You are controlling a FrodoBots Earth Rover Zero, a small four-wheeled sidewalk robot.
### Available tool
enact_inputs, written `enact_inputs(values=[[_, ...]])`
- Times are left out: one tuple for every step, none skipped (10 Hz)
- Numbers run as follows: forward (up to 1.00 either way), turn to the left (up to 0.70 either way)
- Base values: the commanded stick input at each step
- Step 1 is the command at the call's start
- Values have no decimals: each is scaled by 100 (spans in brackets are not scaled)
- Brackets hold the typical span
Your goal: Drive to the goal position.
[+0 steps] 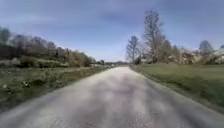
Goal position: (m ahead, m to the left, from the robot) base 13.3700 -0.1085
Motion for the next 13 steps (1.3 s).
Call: enact_inputs(values=[[85, 0], [85, 0], [85, 0], [85, 0], [85, 0], [85, 0], [85, 0], [85, 0], [85, 0], [85, -30], [85, -34], [85, -34], [85, -34]])
